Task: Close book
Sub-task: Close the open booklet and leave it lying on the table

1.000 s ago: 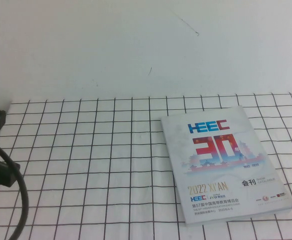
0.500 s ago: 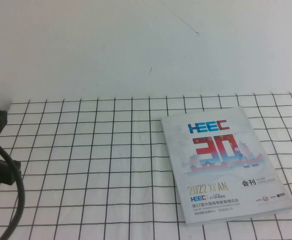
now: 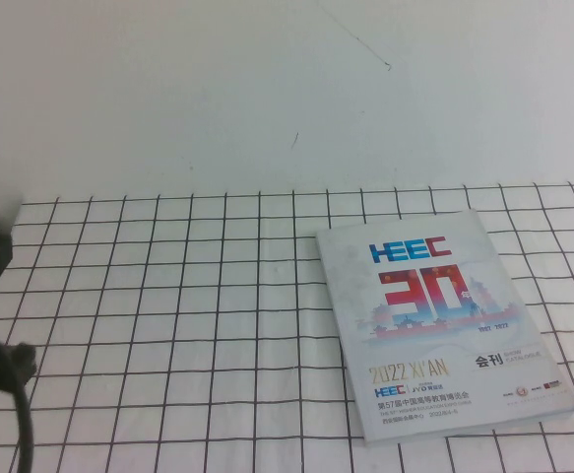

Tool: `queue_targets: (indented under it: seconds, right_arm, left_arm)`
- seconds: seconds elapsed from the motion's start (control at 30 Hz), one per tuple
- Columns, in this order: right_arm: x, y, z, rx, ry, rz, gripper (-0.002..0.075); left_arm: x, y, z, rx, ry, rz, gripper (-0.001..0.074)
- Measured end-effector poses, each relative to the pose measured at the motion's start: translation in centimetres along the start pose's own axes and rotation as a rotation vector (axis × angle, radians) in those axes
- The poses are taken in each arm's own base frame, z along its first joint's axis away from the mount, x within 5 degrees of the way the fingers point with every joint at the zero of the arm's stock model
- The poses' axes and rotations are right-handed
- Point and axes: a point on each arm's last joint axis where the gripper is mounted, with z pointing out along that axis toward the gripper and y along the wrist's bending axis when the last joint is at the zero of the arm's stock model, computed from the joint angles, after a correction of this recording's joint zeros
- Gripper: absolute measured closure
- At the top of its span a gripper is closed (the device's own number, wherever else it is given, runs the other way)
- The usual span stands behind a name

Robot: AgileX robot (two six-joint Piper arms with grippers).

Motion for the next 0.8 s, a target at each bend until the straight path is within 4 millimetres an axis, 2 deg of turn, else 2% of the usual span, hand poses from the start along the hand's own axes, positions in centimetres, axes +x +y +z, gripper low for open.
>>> queue_targets:
  seconds: [0.1,0.2,0.37,0.47,0.57,0.8]
  right_arm:
    - [0.0,0.0,0.0,-0.001,0.0,0.001,0.0729]
    - [0.0,0.0,0.0,-0.003,-0.001,0.003,0.0729]
    - [0.0,0.0,0.0,-0.003,-0.001,0.003,0.0729]
    - [0.0,0.0,0.0,-0.003,-0.001,0.003,0.0729]
    - [0.0,0.0,0.0,-0.003,-0.001,0.005,0.0729]
    - [0.0,0.1,0.0,-0.006,-0.003,0.01,0.0729]
  left_arm:
    - [1.4,-0.1,-1.6,-0.015,-0.02,0.083,0.0738]
    - [3.7,-0.4,-3.5,-0.033,-0.039,0.16,0.0738]
    - [9.7,-1.2,-5.6,-0.032,-0.03,0.095,0.0738]
    - [13.2,-1.6,-6.2,-0.05,-0.045,0.049,0.0738]
    - [14.6,-1.8,-6.6,-0.063,-0.058,0.062,0.0738]
    - [15.3,-2.0,-6.6,-0.049,0.013,0.13,0.0738]
